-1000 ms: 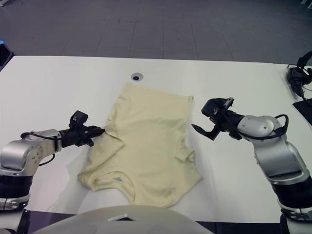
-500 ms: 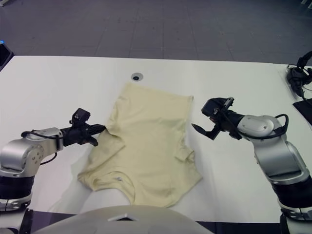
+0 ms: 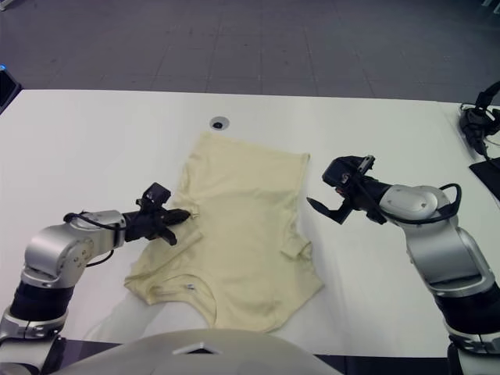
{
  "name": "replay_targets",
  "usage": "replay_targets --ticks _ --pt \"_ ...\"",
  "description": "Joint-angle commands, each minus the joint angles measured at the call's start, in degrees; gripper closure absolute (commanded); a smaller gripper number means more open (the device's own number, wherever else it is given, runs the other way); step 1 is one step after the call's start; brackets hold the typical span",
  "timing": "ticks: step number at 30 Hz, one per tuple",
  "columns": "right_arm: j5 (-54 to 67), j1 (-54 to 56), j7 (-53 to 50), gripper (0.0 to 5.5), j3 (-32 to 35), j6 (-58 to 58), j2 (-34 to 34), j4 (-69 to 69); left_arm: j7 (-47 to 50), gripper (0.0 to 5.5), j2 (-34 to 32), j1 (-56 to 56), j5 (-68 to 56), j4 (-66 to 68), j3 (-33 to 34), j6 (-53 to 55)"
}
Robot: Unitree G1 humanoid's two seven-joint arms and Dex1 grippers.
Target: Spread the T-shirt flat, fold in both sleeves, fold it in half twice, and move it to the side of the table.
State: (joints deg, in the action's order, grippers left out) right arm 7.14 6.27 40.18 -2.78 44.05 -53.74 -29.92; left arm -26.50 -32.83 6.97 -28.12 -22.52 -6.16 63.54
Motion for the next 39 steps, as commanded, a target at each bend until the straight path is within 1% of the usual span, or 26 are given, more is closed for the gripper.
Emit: replay_targets --ticks 1,4,5,7,10,12,14,17,19,23,27,30,39 --pt "0.0 -0.6 0.5 0.10 0.5 -0.1 -0.4 -0.6 0.3 4.65 0.4 0.0 -1.2 -1.4 2.6 2.4" --pt "3.6 -2.9 1.6 0.10 3.6 3.1 0.6 -2.7 -0.2 4.12 1.5 1.2 -6.1 -5.5 9.1 5.7" --pt "6.4 -4.4 2.1 0.10 6.4 6.2 1.7 -4.2 -0.5 3.93 0.4 1.5 -7.5 -7.7 11.7 6.9" --pt "13.1 -7.1 2.5 0.10 13.6 16.4 4.8 -7.0 -0.5 3.55 -0.5 2.4 -11.6 -11.5 18.7 10.4" --pt "22.0 -12.9 4.7 0.10 23.1 31.8 7.9 -10.6 0.4 3.02 0.2 4.5 -18.5 -15.3 31.0 16.1" --pt "26.8 -17.4 7.0 0.10 27.0 39.6 9.0 -12.8 2.5 2.68 0.0 4.6 -18.6 -15.1 35.9 17.7" --pt "29.7 -23.1 9.1 0.10 27.8 43.2 6.9 -14.6 5.0 2.35 0.5 3.3 -17.2 -14.0 39.0 18.3" --pt "31.7 -27.7 10.2 0.10 26.8 44.5 4.1 -14.0 8.2 1.90 3.2 1.3 -17.1 -15.8 40.0 19.6" --pt "31.5 -28.6 9.1 0.10 25.4 43.8 4.1 -12.8 9.4 1.60 4.7 1.1 -17.4 -17.0 39.4 20.0" --pt "29.5 -29.0 4.9 0.84 20.9 40.3 6.8 -10.2 10.8 0.82 5.8 2.3 -17.1 -17.0 37.5 20.3" --pt "30.9 -29.3 2.6 1.61 19.5 40.2 9.7 -11.4 10.7 0.11 4.8 3.6 -16.8 -15.3 35.5 19.7" --pt "31.6 -29.6 1.9 2.13 18.9 39.7 9.6 -12.2 10.6 0.10 4.5 3.9 -16.8 -14.9 34.6 19.5" --pt "31.6 -30.9 1.6 3.82 15.8 35.8 4.8 -12.4 10.9 0.10 4.0 2.9 -16.1 -15.2 33.5 18.6"
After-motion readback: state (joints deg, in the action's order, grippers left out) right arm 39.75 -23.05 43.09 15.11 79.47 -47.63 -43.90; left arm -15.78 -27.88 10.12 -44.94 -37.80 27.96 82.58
